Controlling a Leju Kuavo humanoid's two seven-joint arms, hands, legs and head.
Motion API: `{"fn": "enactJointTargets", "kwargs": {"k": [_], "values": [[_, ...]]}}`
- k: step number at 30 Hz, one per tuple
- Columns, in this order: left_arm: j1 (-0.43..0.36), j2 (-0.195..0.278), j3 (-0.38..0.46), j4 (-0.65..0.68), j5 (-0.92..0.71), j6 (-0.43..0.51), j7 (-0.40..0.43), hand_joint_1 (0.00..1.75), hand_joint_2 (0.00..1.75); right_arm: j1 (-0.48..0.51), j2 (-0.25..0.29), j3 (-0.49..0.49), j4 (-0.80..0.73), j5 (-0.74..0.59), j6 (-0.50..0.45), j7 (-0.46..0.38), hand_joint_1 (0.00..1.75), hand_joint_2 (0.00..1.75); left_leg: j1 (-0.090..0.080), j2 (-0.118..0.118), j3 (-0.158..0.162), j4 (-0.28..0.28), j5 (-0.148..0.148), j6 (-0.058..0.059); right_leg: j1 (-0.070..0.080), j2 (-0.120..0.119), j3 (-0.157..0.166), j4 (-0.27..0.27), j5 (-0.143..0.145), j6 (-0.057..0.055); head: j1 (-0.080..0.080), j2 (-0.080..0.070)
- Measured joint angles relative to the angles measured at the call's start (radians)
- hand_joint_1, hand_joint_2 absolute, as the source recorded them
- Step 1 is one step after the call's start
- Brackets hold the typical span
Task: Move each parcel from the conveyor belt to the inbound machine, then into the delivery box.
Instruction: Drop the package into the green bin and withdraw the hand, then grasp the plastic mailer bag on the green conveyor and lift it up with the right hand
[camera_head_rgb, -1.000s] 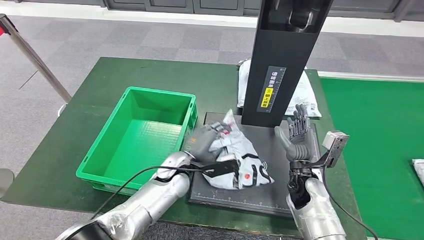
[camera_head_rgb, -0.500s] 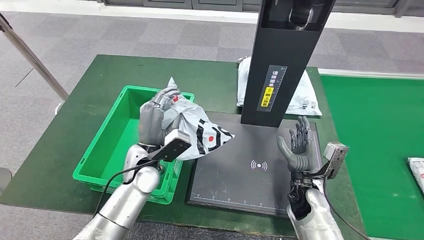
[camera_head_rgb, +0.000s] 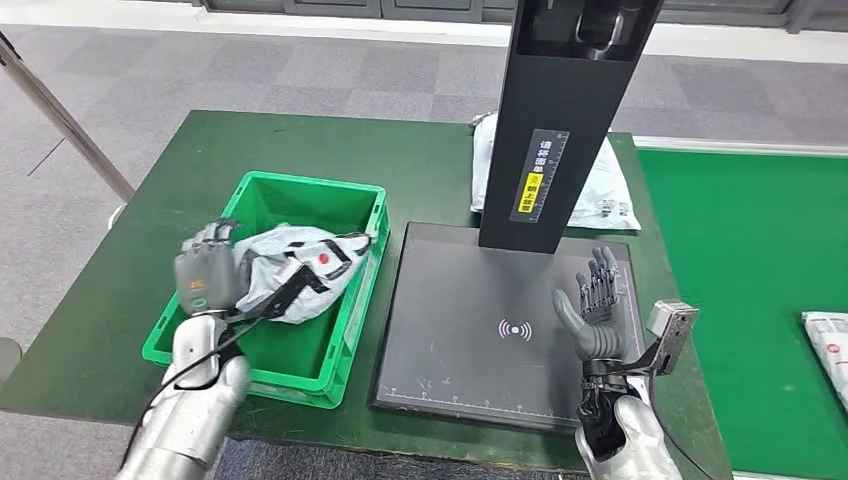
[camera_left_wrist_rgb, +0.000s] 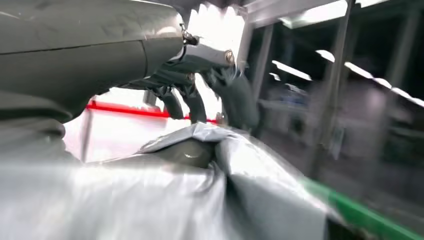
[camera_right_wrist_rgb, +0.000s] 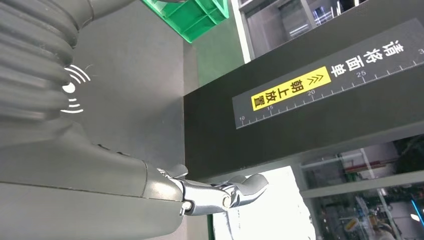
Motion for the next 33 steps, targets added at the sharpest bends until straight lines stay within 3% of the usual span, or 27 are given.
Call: {"fn": "enactJointTargets", "kwargs": {"k": [1,4,8,13,20,22,26,32,33], "values": [[-0.016,0.006,0.026,0.034,-0.004,0.001,-0.003,0.59,1.75,-0.001,0.0,0.0,0.0,0.001,0.001,0.001,0.0,1.75,0.0,-0.001,0.001,0.0,0.0,0.0,0.0,-0.001,0.001,0.0,0.0,0.0,0.0,0.0],[-0.064,0.01,0.088,0.131,0.043,-0.001,-0.059,0.59,1.75,-0.002,0.0,0.0,0.0,0.002,0.006,0.003,0.0,1.75,-0.002,-0.005,0.007,-0.002,-0.001,0.001,-0.002,-0.004,0.008,0.0,-0.003,0.001,0.0,0.0],[-0.106,0.011,0.127,0.217,0.069,-0.001,-0.081,0.01,1.75,-0.003,0.0,0.0,0.0,0.002,0.009,0.003,0.0,1.75,-0.003,-0.008,0.012,-0.004,-0.002,0.0,-0.003,-0.008,0.017,0.0,-0.006,0.0,0.0,0.0],[-0.132,0.012,0.139,0.274,0.065,-0.012,-0.071,0.0,1.75,-0.008,0.0,0.0,0.0,0.005,0.014,0.008,0.0,1.75,-0.003,-0.008,0.015,-0.007,-0.004,0.0,-0.003,-0.008,0.023,0.0,-0.006,-0.002,0.0,0.0],[-0.119,-0.002,0.14,0.237,0.329,-0.03,-0.265,0.0,1.75,-0.014,0.0,0.0,-0.001,0.008,0.013,0.013,0.0,1.75,-0.003,-0.013,0.025,-0.008,0.004,-0.005,-0.003,-0.012,0.024,0.0,-0.005,-0.004,0.0,0.0],[-0.1,-0.014,0.138,0.197,0.456,-0.063,-0.359,0.0,1.75,-0.011,0.0,0.0,-0.002,0.008,0.013,0.01,0.0,1.75,-0.003,-0.012,0.025,-0.008,0.004,-0.005,-0.003,-0.012,0.023,0.0,-0.005,-0.004,0.0,0.0],[-0.033,-0.062,0.096,0.04,0.845,-0.214,-0.562,0.0,1.75,-0.002,-0.001,0.0,-0.006,0.018,0.008,-0.014,0.0,1.75,-0.003,-0.012,0.019,-0.007,0.005,-0.004,-0.003,-0.012,0.018,-0.001,-0.003,-0.003,0.0,0.0],[0.011,-0.138,-0.051,-0.162,1.273,-0.425,-0.644,0.0,1.75,-0.045,-0.009,-0.009,0.025,0.063,-0.035,-0.051,0.0,1.75,-0.003,-0.008,0.006,-0.004,0.007,-0.002,-0.003,-0.007,0.006,-0.001,0.004,0.0,0.0,0.0],[0.012,-0.144,-0.072,-0.179,1.327,-0.46,-0.646,0.0,1.75,-0.059,-0.014,-0.014,0.039,0.071,-0.04,-0.055,0.0,1.31,-0.003,-0.007,0.006,-0.004,0.007,-0.001,-0.003,-0.006,0.005,-0.001,0.004,0.0,0.0,0.0]]}}
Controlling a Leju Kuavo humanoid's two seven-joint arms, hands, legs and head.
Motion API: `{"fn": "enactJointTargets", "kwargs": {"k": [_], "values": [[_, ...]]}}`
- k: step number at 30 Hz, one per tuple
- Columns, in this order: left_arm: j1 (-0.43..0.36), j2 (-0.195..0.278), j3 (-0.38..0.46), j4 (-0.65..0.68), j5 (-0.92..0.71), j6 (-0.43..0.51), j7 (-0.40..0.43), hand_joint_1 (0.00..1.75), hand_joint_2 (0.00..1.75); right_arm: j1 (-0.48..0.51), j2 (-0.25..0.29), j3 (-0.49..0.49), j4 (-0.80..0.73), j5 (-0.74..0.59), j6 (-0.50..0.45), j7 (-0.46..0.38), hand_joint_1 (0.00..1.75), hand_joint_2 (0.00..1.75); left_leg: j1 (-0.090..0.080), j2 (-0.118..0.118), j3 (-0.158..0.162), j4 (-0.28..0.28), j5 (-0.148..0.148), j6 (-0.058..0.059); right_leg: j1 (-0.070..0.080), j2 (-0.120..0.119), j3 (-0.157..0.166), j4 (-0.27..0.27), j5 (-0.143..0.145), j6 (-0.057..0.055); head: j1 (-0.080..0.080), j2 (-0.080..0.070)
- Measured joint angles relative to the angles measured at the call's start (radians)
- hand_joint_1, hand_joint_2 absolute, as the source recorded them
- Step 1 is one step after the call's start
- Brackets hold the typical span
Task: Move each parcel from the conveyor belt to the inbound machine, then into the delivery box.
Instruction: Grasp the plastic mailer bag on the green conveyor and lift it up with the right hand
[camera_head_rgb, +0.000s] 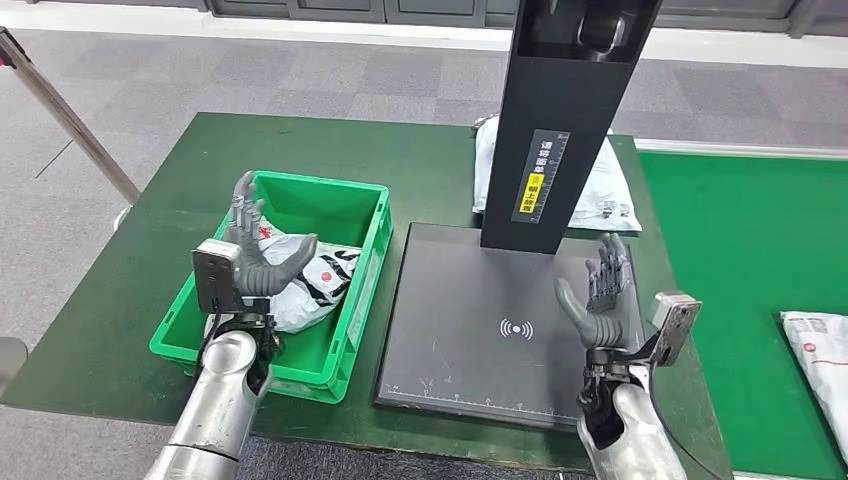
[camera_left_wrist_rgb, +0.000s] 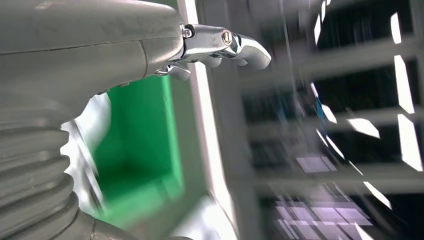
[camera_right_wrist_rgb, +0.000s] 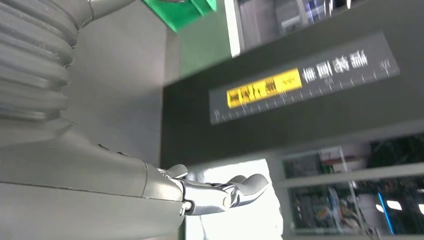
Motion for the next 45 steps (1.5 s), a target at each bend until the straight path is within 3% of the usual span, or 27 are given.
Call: {"fn": "enactJointTargets", "kwargs": {"k": [3,4,9,19,26,32,36,41,45], "values": [[-0.002,-0.014,-0.053,-0.027,0.103,-0.069,0.003,0.0,1.75,-0.037,-0.02,-0.018,0.043,0.039,-0.035,-0.009,0.0,1.31,0.0,0.001,-0.001,0.001,0.0,0.0,0.0,0.001,-0.001,0.0,0.0,0.0,0.0,0.0],[-0.004,-0.018,-0.068,-0.029,0.124,-0.083,0.006,0.0,1.75,-0.047,-0.025,-0.025,0.055,0.064,-0.06,-0.01,0.0,1.75,0.0,0.001,-0.001,0.001,-0.001,0.001,0.0,0.001,-0.002,0.0,0.0,0.0,0.0,0.0],[-0.027,-0.056,-0.166,0.023,0.147,-0.088,0.04,0.0,1.75,-0.1,-0.055,-0.077,0.118,0.261,-0.221,0.027,0.0,1.75,-0.001,0.001,-0.003,0.001,-0.001,0.001,0.0,0.001,-0.003,-0.001,0.0,0.0,0.0,0.0],[-0.045,-0.089,-0.285,0.138,0.155,-0.086,0.06,0.0,1.75,-0.137,-0.087,-0.143,0.207,0.348,-0.248,0.033,0.0,1.75,0.0,0.003,-0.005,0.001,-0.002,0.002,0.0,0.003,-0.006,-0.001,0.0,0.0,0.0,0.0],[-0.051,-0.093,-0.307,0.177,0.147,-0.092,0.072,0.0,1.75,-0.144,-0.1,-0.144,0.244,0.364,-0.261,0.036,0.0,1.75,0.0,0.004,-0.006,0.001,-0.002,0.002,0.0,0.003,-0.007,-0.001,0.0,0.0,0.0,0.0],[-0.065,-0.123,-0.376,0.298,0.108,-0.12,0.078,0.0,1.75,-0.203,-0.117,-0.154,0.353,0.469,-0.367,0.046,0.0,1.75,-0.002,0.003,-0.006,0.001,-0.002,0.003,-0.001,0.003,-0.007,-0.001,0.0,0.001,0.0,0.0],[-0.066,-0.143,-0.425,0.374,0.075,-0.099,0.063,0.0,1.75,-0.245,-0.149,-0.16,0.463,0.558,-0.487,0.103,0.0,1.75,-0.002,0.003,-0.007,0.001,-0.003,0.004,-0.002,0.003,-0.007,-0.001,0.0,0.002,0.0,0.0],[-0.065,-0.15,-0.456,0.417,0.064,-0.091,0.059,0.0,1.75,-0.259,-0.18,-0.16,0.55,0.605,-0.538,0.135,0.0,1.75,-0.002,0.003,-0.007,0.001,-0.004,0.005,-0.002,0.003,-0.007,-0.001,0.0,0.002,0.0,0.0],[-0.062,-0.151,-0.463,0.428,0.075,-0.091,0.058,0.0,1.75,-0.265,-0.209,-0.16,0.612,0.713,-0.629,0.26,0.0,1.75,-0.002,0.003,-0.008,0.001,-0.004,0.005,-0.002,0.002,-0.007,-0.001,-0.001,0.003,0.0,0.0]]}}
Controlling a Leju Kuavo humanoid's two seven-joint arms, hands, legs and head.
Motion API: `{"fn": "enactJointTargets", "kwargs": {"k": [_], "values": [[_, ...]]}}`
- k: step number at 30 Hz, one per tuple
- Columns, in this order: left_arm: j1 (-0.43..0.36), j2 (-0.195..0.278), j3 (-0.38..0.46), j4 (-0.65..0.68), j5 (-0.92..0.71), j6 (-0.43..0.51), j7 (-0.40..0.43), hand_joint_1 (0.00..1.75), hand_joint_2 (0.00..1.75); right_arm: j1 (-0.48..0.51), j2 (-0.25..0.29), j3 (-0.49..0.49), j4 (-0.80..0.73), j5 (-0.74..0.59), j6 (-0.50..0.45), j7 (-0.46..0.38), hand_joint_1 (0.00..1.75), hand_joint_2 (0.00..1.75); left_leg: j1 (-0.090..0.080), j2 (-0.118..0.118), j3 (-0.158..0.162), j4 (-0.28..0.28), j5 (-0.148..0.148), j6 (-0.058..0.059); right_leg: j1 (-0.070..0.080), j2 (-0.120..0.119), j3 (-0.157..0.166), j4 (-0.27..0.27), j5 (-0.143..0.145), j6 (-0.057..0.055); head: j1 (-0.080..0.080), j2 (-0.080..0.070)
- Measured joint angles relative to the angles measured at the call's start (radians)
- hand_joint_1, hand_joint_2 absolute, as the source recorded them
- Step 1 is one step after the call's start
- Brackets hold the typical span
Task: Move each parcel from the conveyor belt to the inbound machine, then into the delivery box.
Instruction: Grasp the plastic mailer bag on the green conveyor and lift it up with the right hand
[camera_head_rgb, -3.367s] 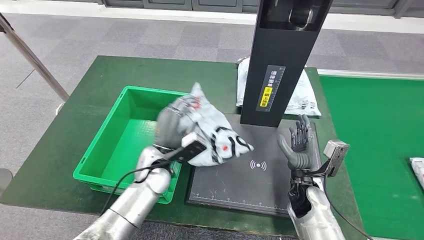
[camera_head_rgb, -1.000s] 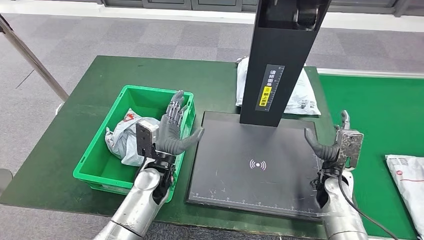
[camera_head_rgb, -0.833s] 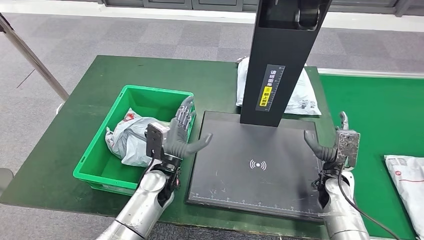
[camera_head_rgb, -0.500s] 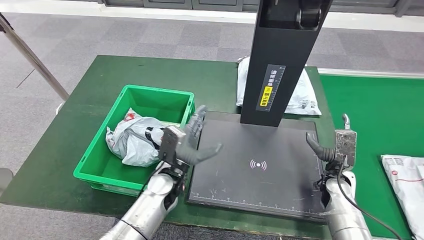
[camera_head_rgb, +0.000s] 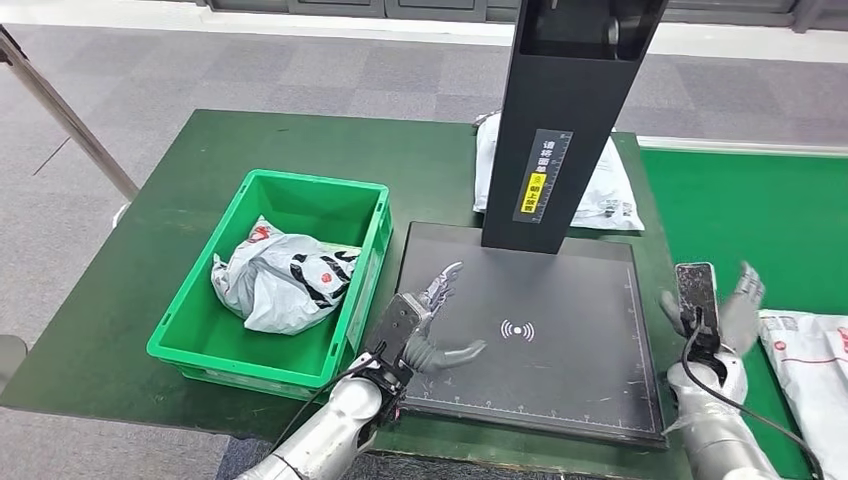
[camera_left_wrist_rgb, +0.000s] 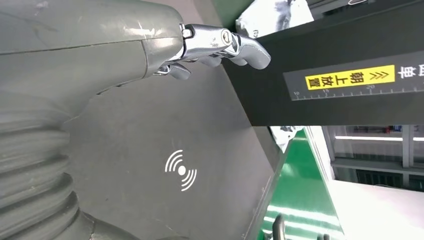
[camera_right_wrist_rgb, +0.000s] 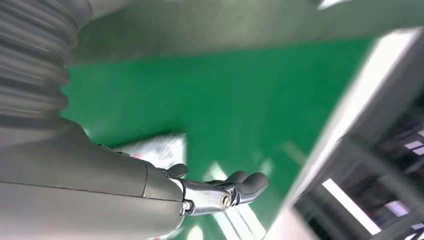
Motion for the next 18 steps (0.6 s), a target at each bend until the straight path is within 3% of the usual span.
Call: {"fn": "enactJointTargets", "kwargs": {"k": [7,15,18], "values": [[0.004,0.007,0.0,0.004,0.029,0.006,-0.023,0.0,1.75,-0.003,-0.084,-0.025,0.116,0.205,-0.036,0.244,0.0,1.75,-0.001,0.0,-0.001,0.0,-0.001,0.001,-0.001,0.0,0.0,0.0,0.0,0.001,0.0,0.0],[0.016,0.031,0.0,-0.014,0.058,0.0,-0.043,0.0,1.75,0.03,-0.178,-0.035,0.212,0.344,0.019,0.495,0.0,1.75,-0.001,-0.002,-0.002,0.001,-0.001,0.002,-0.001,-0.001,0.0,0.0,-0.001,0.002,0.0,0.0],[0.02,0.042,0.0,-0.03,0.067,-0.003,-0.042,0.0,1.75,0.051,-0.207,-0.035,0.231,0.378,0.041,0.549,0.0,1.75,-0.001,-0.001,-0.002,0.001,-0.002,0.002,-0.001,-0.001,0.0,0.0,-0.001,0.002,0.0,0.0]]}}
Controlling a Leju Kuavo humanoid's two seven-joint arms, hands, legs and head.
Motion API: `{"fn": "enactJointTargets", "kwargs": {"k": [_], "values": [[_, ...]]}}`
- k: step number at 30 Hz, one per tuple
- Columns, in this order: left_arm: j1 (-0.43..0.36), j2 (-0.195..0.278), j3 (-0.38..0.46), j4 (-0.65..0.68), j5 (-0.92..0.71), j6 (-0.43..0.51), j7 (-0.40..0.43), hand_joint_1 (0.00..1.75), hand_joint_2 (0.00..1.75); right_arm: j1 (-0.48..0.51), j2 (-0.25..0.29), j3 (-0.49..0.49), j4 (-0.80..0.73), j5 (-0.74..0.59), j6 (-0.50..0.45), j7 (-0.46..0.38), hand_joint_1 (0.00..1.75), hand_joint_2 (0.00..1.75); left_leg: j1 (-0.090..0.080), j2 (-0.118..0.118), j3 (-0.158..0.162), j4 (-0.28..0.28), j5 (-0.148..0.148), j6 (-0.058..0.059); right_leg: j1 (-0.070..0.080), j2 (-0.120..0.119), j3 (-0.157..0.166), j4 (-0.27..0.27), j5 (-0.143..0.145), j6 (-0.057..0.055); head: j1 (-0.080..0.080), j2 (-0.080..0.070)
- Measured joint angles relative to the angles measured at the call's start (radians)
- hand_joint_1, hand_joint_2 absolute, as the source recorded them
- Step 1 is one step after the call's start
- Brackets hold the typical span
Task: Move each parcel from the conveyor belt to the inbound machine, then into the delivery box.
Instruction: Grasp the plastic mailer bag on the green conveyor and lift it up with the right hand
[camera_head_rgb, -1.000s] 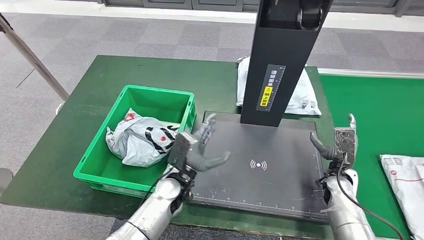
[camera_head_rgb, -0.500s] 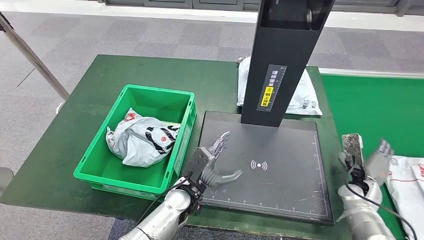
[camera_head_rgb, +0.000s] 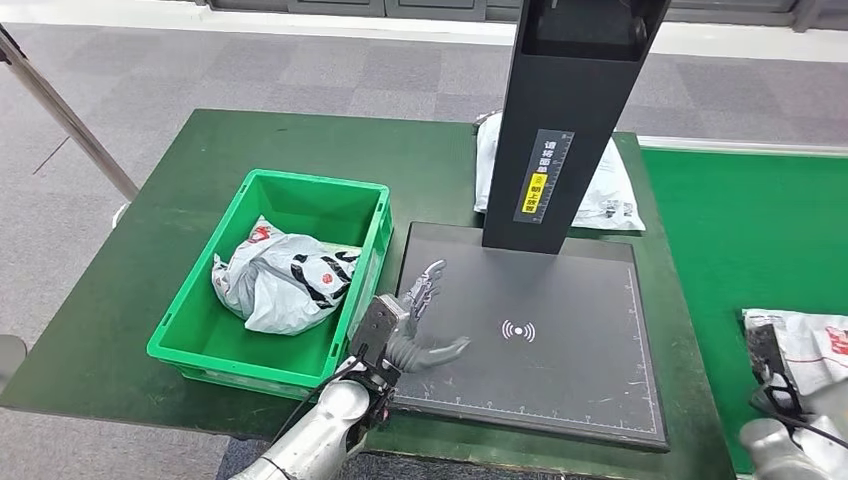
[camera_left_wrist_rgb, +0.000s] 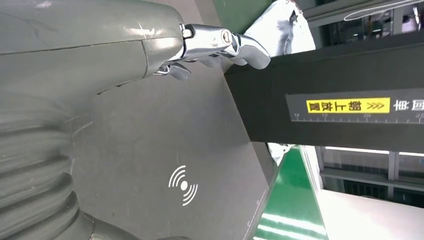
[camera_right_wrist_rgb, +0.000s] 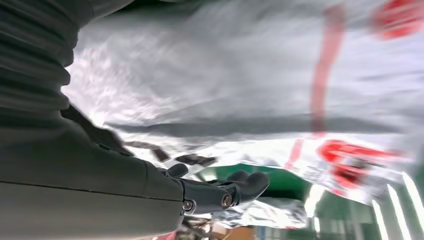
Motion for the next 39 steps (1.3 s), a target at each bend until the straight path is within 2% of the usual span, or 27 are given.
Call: {"fn": "enactJointTargets", "kwargs": {"k": [9,14,18,20,23,26,32,39], "values": [[0.005,0.023,0.002,-0.026,0.026,-0.001,0.0,0.0,1.75,0.03,-0.045,-0.011,0.027,0.024,0.058,0.066,0.0,1.75,0.0,0.001,0.0,0.0,0.0,0.0,0.0,0.0,0.0,0.0,0.0,0.0,0.0,0.0],[0.007,0.025,0.003,-0.035,0.029,-0.001,0.001,0.0,1.75,0.032,-0.059,-0.018,0.032,0.026,0.08,0.075,0.0,1.75,0.0,0.001,0.0,0.001,0.0,0.001,0.0,0.0,0.001,0.0,0.0,0.0,0.0,0.0],[0.008,0.026,0.003,-0.039,0.035,-0.004,0.005,0.0,1.75,0.032,-0.062,-0.035,0.034,0.015,0.143,0.078,1.73,1.75,0.0,0.001,0.001,0.001,0.0,0.001,0.0,0.0,0.001,0.0,0.0,0.0,0.0,0.0],[0.007,0.027,0.003,-0.039,0.037,-0.01,0.007,0.0,1.75,0.032,-0.065,-0.057,0.034,-0.015,0.227,0.049,1.75,1.75,0.001,0.001,0.002,0.001,-0.001,0.001,0.001,0.001,0.003,-0.001,0.0,0.0,0.0,0.0],[0.004,0.028,0.003,-0.034,0.045,-0.016,0.008,0.0,1.75,0.034,-0.068,-0.115,0.033,-0.083,0.383,-0.047,1.75,1.75,0.004,0.002,0.004,0.001,-0.002,0.002,0.004,0.001,0.007,-0.003,0.0,0.001,0.0,0.0],[0.0,0.028,0.003,-0.029,0.048,-0.016,0.01,0.0,1.75,0.043,-0.071,-0.183,0.029,-0.114,0.459,-0.14,1.75,1.75,0.004,0.003,0.005,0.001,-0.002,0.002,0.004,0.001,0.009,-0.005,0.001,0.002,0.0,0.0],[-0.001,0.029,0.003,-0.033,0.042,-0.001,0.029,0.0,1.75,0.044,-0.067,-0.266,0.01,-0.119,0.466,-0.246,1.75,1.75,0.004,0.003,0.006,0.002,-0.002,0.002,0.004,0.002,0.01,-0.006,0.002,0.003,0.0,0.0],[-0.001,0.029,0.003,-0.043,0.035,0.003,0.035,0.0,1.75,0.043,-0.052,-0.294,-0.006,-0.119,0.456,-0.281,1.75,1.75,0.004,0.003,0.006,0.002,-0.002,0.003,0.004,0.002,0.01,-0.006,0.002,0.003,0.0,0.0]]}}
